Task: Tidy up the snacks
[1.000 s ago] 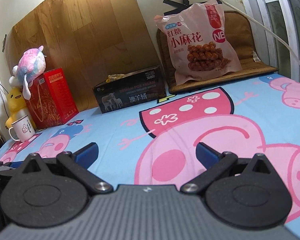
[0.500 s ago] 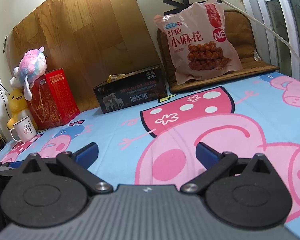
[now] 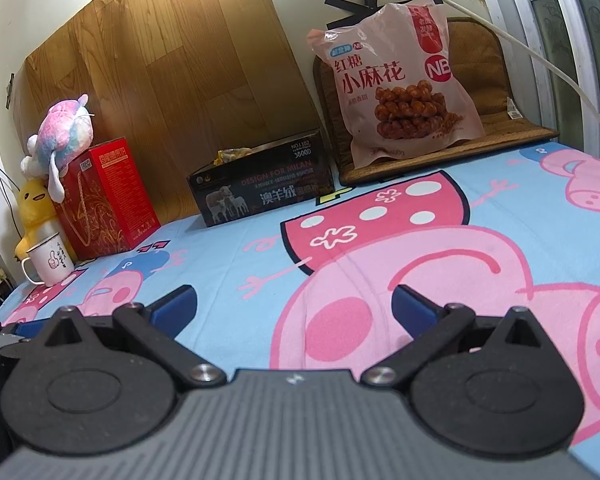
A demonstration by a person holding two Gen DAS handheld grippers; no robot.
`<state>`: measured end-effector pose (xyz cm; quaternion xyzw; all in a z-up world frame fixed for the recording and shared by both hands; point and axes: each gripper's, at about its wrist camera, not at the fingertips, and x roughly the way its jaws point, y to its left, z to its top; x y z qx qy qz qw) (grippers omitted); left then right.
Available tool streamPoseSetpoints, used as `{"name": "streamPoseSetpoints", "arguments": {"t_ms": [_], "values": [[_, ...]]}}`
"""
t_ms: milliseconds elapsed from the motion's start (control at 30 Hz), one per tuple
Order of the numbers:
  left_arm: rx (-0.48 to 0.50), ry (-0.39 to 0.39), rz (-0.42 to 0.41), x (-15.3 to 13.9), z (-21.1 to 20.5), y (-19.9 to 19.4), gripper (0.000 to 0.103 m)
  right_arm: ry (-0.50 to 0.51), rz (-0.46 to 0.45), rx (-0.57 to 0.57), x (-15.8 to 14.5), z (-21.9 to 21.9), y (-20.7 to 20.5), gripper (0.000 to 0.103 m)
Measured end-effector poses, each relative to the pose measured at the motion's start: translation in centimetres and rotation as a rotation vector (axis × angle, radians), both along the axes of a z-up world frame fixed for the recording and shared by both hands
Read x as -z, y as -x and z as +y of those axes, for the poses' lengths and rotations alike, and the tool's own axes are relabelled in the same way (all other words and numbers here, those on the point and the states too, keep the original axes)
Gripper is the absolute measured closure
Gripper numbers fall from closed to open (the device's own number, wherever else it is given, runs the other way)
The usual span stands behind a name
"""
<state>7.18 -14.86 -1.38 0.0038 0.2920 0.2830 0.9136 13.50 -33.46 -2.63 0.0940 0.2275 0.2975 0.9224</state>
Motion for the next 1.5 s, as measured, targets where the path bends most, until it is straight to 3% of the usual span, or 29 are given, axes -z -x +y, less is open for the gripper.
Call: {"name": "streamPoseSetpoints", "arguments": {"t_ms": [1500], "values": [[0.004, -0.039, 0.018, 0.19, -0.37, -0.16, 0.000, -0.020, 0.033, 0.002, 0.15, -0.05, -0.08, 0.000]]}}
